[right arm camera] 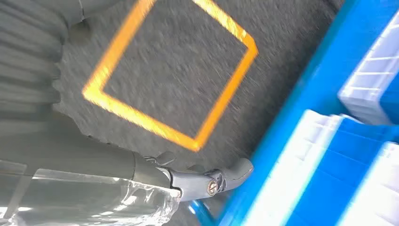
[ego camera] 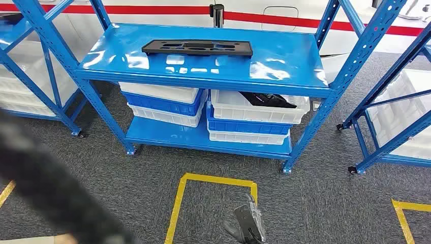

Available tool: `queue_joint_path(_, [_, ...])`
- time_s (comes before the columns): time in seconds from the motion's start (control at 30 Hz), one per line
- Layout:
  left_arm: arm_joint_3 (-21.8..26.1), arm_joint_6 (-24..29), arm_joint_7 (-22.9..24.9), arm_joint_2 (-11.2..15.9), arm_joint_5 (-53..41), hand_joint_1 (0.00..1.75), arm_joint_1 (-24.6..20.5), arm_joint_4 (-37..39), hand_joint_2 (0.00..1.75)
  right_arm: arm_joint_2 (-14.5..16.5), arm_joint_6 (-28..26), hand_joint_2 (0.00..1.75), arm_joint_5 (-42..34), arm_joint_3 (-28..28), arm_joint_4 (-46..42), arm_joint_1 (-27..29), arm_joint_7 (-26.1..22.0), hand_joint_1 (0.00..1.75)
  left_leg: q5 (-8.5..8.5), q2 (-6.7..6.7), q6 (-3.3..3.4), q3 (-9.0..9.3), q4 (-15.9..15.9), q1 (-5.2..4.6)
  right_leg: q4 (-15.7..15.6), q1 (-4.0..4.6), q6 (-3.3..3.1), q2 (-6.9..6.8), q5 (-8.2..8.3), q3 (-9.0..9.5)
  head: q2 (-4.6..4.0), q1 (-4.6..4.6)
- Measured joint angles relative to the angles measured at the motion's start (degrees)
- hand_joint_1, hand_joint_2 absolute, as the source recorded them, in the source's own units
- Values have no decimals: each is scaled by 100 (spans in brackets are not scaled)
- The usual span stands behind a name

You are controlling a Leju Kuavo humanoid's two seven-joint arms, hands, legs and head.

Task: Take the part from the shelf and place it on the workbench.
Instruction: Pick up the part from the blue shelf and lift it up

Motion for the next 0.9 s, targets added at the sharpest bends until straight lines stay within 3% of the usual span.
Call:
queue_joint_path(0.1, [174,80,1,0,110,0,-19,101,0,4,-380,175,309,62,-146,-97,-78,0,0,1,0,0,0,0,0,0,0,1,1,1,0,-1])
queue_joint_path(0.2, [422,256,4,0,3,0,-15,199,0,6,-769,175,1124,66,-618,-274,-48,0,3,2,0,3,0,0,1,1,-1,2,1,0,0,-1])
queue_joint_path(0.27, [522,335,6,0,-146,0,-10,223,0,9,-810,175,1709,31,-1066,-377,116,0,4,0,1,5,1,1,0,0,0,-1,1,1,0,-1])
queue_joint_path(0.5, [820,275,7,0,-272,0,-25,256,0,20,-794,175,2685,-36,-2492,-522,299,0,4,0,1,-3,1,-1,2,-1,1,0,2,-4,0,-1])
queue_joint_path(0.7, [896,78,6,-73,-660,0,-90,-18,0,61,-176,175,4035,122,-4137,-845,1304,0,5,-1,1,-2,2,-1,2,0,0,-1,2,-5,0,0])
queue_joint_path(0.9, [783,-170,6,-174,-809,0,-200,-424,0,229,625,175,4712,371,-4617,-1440,2095,0,9,-1,0,1,2,1,2,1,0,-1,3,-2,0,0])
